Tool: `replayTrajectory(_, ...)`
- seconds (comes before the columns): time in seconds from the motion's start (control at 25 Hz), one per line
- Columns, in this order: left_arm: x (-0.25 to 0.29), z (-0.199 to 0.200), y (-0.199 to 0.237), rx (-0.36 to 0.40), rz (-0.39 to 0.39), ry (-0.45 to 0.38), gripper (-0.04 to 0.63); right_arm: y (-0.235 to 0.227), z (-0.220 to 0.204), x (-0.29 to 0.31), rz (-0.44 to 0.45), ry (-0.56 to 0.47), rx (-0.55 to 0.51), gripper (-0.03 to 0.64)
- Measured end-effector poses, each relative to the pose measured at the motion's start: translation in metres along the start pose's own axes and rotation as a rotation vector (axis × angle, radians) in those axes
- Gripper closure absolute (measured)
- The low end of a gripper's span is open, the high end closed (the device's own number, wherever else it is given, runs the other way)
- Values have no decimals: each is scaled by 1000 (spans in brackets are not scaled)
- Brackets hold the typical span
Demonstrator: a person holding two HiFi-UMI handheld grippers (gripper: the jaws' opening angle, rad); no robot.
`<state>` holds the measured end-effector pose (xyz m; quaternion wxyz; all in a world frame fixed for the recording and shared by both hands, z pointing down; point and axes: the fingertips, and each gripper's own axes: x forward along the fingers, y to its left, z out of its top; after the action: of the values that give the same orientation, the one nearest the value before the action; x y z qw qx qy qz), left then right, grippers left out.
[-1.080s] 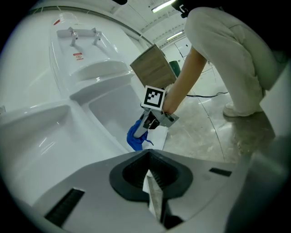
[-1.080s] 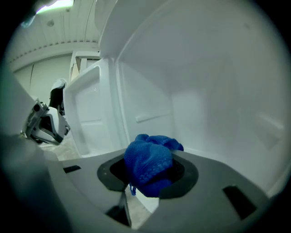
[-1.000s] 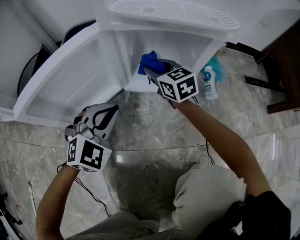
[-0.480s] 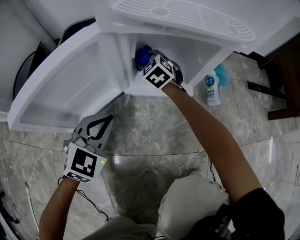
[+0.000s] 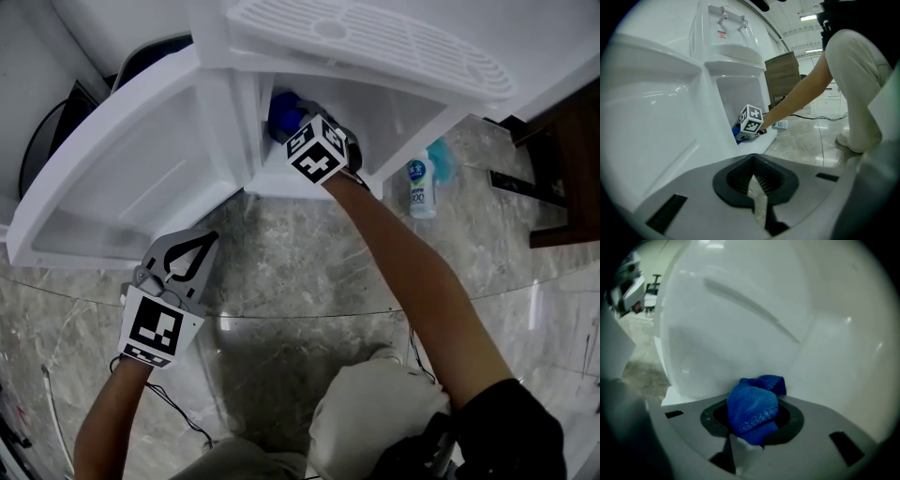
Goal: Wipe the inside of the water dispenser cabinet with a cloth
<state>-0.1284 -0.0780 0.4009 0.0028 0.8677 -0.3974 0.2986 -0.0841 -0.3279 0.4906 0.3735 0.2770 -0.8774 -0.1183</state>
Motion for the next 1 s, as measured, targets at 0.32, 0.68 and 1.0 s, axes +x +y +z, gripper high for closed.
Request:
replayTrajectory(0.32,1,14,6,49,17,-19,589,-15,-2,19,-49,69,-174,495)
replayTrajectory(0.68,0,28,0,77,2,-34,589,-21,18,-22,-160,-94,25,497)
replayTrajectory(1.0,4,46,-15,96,-45,-73,588,-87,138,-140,-367,-705,314,495)
